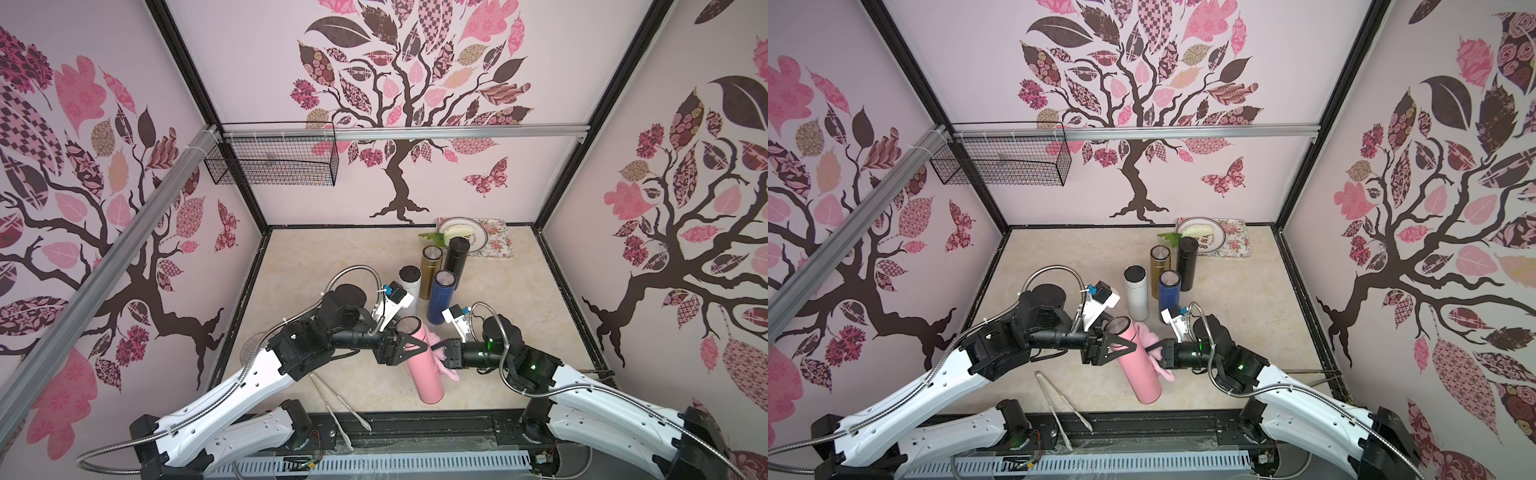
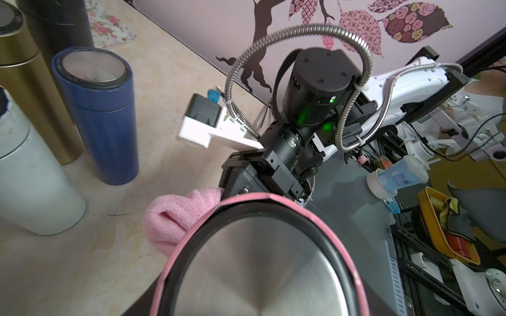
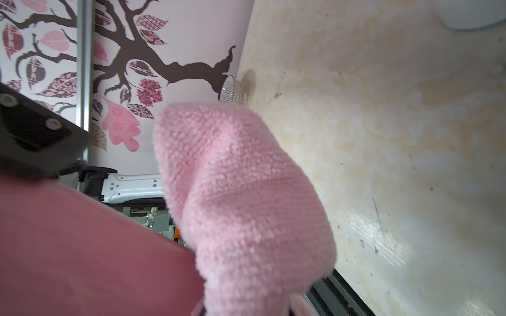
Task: Wipe the surface of the thermos
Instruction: Wipe the dirt from the surface of the thermos.
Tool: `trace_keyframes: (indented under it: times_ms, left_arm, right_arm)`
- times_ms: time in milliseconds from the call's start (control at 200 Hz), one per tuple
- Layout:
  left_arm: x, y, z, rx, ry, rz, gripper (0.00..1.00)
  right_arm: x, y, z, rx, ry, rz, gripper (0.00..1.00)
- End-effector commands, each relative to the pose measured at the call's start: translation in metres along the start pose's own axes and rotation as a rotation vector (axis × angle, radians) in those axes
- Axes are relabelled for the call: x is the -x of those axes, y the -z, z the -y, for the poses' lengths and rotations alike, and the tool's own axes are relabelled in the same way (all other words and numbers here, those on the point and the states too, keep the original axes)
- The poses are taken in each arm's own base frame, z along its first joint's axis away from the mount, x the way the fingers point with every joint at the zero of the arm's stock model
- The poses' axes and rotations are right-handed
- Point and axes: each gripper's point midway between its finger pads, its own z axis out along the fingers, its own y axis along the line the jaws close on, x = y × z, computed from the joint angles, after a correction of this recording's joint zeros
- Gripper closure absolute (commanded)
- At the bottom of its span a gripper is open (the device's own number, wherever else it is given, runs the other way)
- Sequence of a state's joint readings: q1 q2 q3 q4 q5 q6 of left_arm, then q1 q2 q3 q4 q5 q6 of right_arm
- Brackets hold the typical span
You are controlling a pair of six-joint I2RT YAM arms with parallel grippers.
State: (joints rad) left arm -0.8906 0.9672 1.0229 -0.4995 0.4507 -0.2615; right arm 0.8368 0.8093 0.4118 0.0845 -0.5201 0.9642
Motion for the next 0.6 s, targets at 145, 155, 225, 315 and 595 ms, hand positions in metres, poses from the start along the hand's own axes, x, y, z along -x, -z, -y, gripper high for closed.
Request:
trace_keyframes:
  times_ms: [145,155,225,315,595]
  left_arm:
    - [0.076,0.047,-0.046,0.326,0.0,0.35,1.0]
    - [0.076,0.048,-0.048,0.333,0.005,0.354,1.0]
    - [0.076,0.049,-0.051,0.349,0.028,0.363,1.0]
    - [0.073,0.048,-0.057,0.363,0.081,0.364,1.0]
    - [0.071,0.044,-0.067,0.377,0.278,0.395,1.0]
  right_arm:
    - [-0.022,0.013,-0.002,-0.03,0.017,-0.074,1.0]
    - [-0.021,0.014,-0.003,-0.029,0.025,-0.065,1.0]
    - [-0.003,0.02,-0.022,0.009,0.098,0.02,1.0]
    - [0.013,0.022,-0.049,0.093,0.176,0.092,1.0]
    - [0.051,-0.034,-0.108,-0.026,0.489,0.211,1.0]
